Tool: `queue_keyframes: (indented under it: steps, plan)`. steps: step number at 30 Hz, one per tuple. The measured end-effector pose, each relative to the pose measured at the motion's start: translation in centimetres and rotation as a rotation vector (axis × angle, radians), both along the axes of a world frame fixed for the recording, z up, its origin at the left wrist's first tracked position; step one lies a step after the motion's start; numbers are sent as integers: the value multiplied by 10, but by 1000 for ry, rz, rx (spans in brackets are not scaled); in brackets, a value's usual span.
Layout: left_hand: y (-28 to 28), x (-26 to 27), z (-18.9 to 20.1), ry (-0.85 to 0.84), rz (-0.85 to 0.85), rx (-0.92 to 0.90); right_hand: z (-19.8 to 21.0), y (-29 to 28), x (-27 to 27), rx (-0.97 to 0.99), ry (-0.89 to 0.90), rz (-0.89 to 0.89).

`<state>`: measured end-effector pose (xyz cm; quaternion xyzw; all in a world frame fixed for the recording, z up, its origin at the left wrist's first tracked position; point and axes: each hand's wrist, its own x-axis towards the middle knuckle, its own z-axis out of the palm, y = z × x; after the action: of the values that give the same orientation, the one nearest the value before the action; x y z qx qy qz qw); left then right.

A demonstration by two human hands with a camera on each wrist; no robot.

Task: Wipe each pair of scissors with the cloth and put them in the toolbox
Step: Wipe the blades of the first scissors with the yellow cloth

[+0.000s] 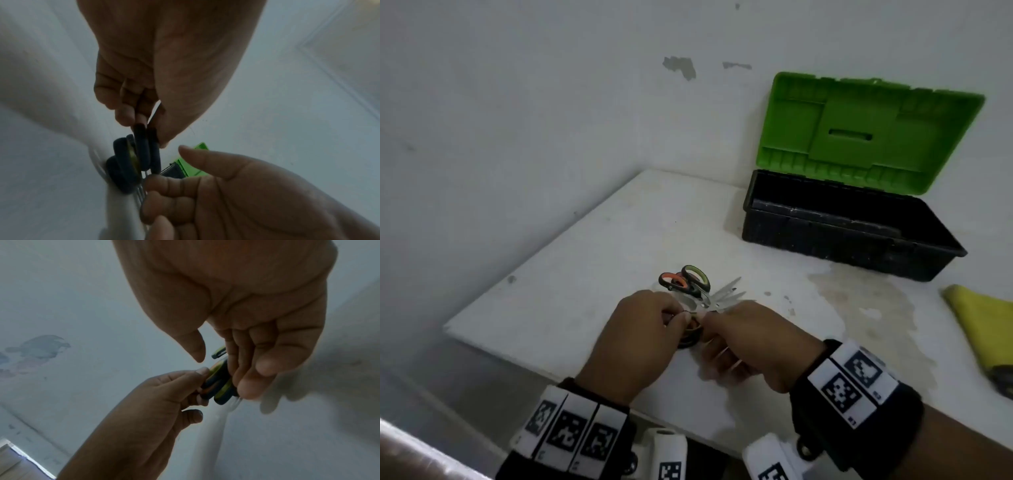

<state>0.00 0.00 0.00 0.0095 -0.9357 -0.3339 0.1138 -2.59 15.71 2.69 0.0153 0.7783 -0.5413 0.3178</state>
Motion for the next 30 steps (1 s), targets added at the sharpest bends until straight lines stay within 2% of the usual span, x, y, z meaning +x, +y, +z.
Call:
queue_keyframes:
  steps: [8,10,13,18,20,24,30]
  plan:
    - [0,5,4,143,-4,16,-1,-1,2,-114,6,-90]
    - [4,9,10,181,22,105,2,1,7,-192,47,-146]
    - [19,17,25,196,28,339,8,10,16,-357,119,-224]
    - [55,25,44,136,-73,637,26,47,27,-533,252,-299]
    - [72,24,50,90,-106,761,36,68,32,-501,322,-292]
    - [106,11,54,-41,-97,971,44,114,43,-297,460,-276]
    - [173,-2,49,-163,-103,1134,33,166,53,-246,437,-348]
